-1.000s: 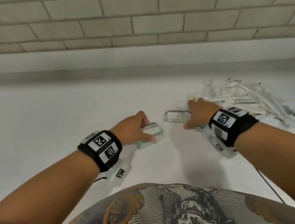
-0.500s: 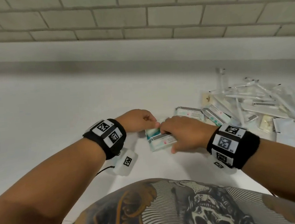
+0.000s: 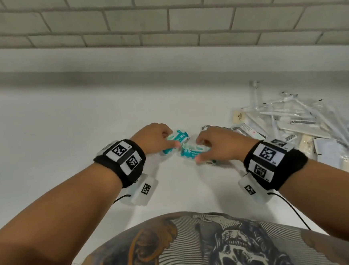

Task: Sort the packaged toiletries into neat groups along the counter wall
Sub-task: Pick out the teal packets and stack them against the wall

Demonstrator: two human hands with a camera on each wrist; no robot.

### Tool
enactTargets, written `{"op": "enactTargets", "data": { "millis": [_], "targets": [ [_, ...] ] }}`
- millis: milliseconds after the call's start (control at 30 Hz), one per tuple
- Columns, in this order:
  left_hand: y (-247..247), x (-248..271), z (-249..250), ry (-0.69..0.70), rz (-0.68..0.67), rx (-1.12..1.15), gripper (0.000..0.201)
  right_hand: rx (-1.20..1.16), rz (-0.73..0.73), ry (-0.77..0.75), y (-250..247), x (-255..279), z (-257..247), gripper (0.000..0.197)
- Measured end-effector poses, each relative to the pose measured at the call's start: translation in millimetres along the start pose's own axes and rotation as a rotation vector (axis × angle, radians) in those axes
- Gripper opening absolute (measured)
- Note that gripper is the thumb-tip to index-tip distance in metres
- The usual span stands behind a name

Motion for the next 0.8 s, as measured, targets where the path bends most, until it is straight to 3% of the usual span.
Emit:
{"op": "enactTargets", "data": {
  "millis": [33, 133, 233, 300, 400, 467, 600, 667, 733, 800],
  "targets": [
    [4.2, 1.2, 0.4, 0.004, -0.021, -0.032, 0.058, 0.059, -0.012, -0.023, 6.8, 2.0, -3.8, 0.048],
    [7.9, 6.2, 1.2, 0.010, -0.001, -0.094, 0.064, 0.232, 0.003, -0.015, 3.0, 2.3, -5.8, 0.037],
    [12.2, 13.2, 2.8, 0.079, -0.019, -0.054, 0.068, 0.163, 0.037, 0.049, -26.7, 5.0, 4.4, 0.038],
    [18.2, 19.0, 5.3, 0.130, -0.032, 0.028, 0.085, 0.123, 0.134, 0.024, -41.3, 5.5, 0.5, 0.038],
    [22.9, 25.4, 9.0, 0.157, -0.013, 0.129, 0.106, 0.134, 0.172, -0.079, -27.0, -2.1, -22.2, 0.046],
    [21.6, 27.9, 11.7, 0.162, 0.002, 0.155, 0.110, 0.102, 0.140, -0.133, -9.8, -9.0, -31.2, 0.056],
    [18.3, 31.0, 13.2, 0.176, 0.005, 0.121, 0.079, -0.132, 0.241, -0.059, -28.4, -9.6, -12.1, 0.070],
    [18.3, 30.9, 13.1, 0.183, 0.013, 0.065, 0.057, -0.033, 0.275, 0.047, -38.2, -7.6, 8.7, 0.074],
    [18.0, 30.8, 13.7, 0.171, 0.029, 0.041, 0.047, 0.202, 0.182, 0.126, -31.2, -8.7, 23.6, 0.077],
    [17.6, 30.0, 14.2, 0.161, 0.053, 0.031, 0.045, 0.295, 0.097, 0.145, -22.3, -10.2, 31.0, 0.072]
  ]
}}
Point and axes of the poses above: each hand's wrist, its own x-axis away from the middle knuckle, its own y-axis out of the palm, z = x × y, the point moved 6 cm from there along -x, towards the middle knuckle, and after that the axes turned 3 degrees about -y, right-handed, at the moved point
